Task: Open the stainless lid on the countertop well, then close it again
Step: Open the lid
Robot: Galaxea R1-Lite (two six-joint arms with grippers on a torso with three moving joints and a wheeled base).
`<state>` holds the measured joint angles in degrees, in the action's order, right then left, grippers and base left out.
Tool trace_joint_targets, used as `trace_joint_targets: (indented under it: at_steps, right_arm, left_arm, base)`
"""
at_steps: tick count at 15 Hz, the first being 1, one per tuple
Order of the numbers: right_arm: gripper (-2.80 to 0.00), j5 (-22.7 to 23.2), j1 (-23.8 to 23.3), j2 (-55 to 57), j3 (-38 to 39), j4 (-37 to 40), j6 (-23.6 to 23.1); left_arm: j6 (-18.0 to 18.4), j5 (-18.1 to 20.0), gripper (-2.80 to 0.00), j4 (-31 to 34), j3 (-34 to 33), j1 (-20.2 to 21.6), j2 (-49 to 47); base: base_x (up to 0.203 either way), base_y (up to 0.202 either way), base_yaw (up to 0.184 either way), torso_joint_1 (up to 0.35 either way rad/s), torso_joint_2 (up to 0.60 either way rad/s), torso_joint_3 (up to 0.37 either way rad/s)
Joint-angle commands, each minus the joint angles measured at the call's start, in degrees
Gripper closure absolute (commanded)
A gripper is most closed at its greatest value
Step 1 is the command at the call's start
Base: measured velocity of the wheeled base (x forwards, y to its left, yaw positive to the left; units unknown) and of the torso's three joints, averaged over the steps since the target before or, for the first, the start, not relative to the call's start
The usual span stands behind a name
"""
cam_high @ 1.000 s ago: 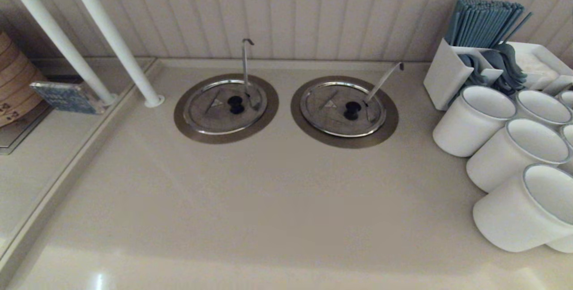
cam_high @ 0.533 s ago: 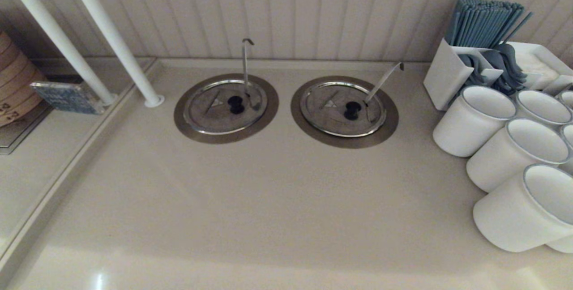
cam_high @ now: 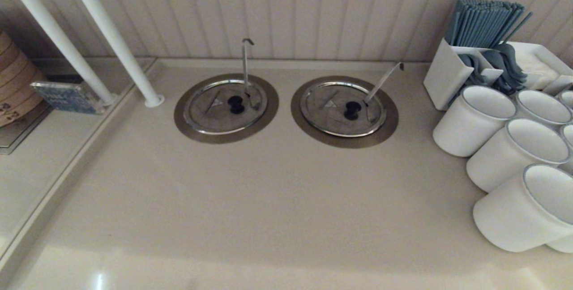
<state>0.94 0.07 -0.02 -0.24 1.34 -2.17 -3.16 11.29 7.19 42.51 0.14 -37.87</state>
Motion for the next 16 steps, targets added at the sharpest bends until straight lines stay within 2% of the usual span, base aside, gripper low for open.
trace_joint_targets:
  at_steps: [1, 3, 5, 6, 8, 9, 10, 11, 13, 16]
  right_arm:
    - [0.00, 0.03, 0.01, 0.02, -0.02, 0.05, -0.03]
    - [0.00, 0.03, 0.01, 0.02, -0.02, 0.05, -0.03]
    - [0.00, 0.03, 0.01, 0.02, -0.02, 0.07, -0.03]
    - [0.00, 0.03, 0.01, 0.02, -0.02, -0.02, -0.03]
    - [0.00, 0.03, 0.01, 0.02, -0.02, -0.02, -0.03]
    - [0.00, 0.03, 0.01, 0.02, -0.02, 0.06, -0.03]
    - [0.00, 0.03, 0.01, 0.02, -0.02, -0.02, -0.03]
    - [0.00, 0.03, 0.01, 0.02, -0.02, 0.05, -0.03]
    - [0.00, 0.03, 0.01, 0.02, -0.02, -0.02, -0.03]
    - [0.00, 0.03, 0.01, 0.02, -0.02, -0.02, -0.03]
  left_arm:
    - [-0.67, 0.68, 0.00, -0.12, 8.02, -0.46, -18.89]
    - [-1.69, 1.58, 0.00, -1.93, 17.01, -2.08, -32.16]
    - [-2.32, 1.09, 0.00, -8.53, 21.57, -4.69, -43.29]
    - [-2.49, -0.36, 0.00, -12.74, 22.58, -6.27, -48.98]
    - [-2.68, -4.96, 0.00, -23.92, 23.77, -8.76, -60.28]
    - [-2.81, -6.64, 0.00, -33.82, 24.66, -9.61, -65.67]
    - [-2.88, -7.83, 0.00, -40.61, 26.22, -10.39, -70.02]
    - [-2.93, -8.84, 0.00, -44.06, 29.16, -11.43, -73.45]
    - [-3.06, -10.07, 0.00, -44.66, 34.45, -14.17, -76.96]
    - [-3.08, -10.66, 0.00, -44.80, 37.02, -16.35, -79.16]
  base:
    - [0.000, 0.000, 0.000, 0.000, 0.00, 0.000]
    - [0.000, 0.000, 0.000, 0.000, 0.00, 0.000]
    - [0.000, 0.000, 0.000, 0.000, 0.00, 0.000]
    - [0.000, 0.000, 0.000, 0.000, 0.00, 0.000]
    - [0.000, 0.000, 0.000, 0.000, 0.00, 0.000]
    - [0.000, 0.000, 0.000, 0.000, 0.00, 0.000]
    - [0.000, 0.000, 0.000, 0.000, 0.00, 0.000]
    - [0.000, 0.000, 0.000, 0.000, 0.00, 0.000]
    - [0.000, 0.000, 0.000, 0.000, 0.00, 0.000]
    - [0.000, 0.000, 0.000, 0.000, 0.00, 0.000]
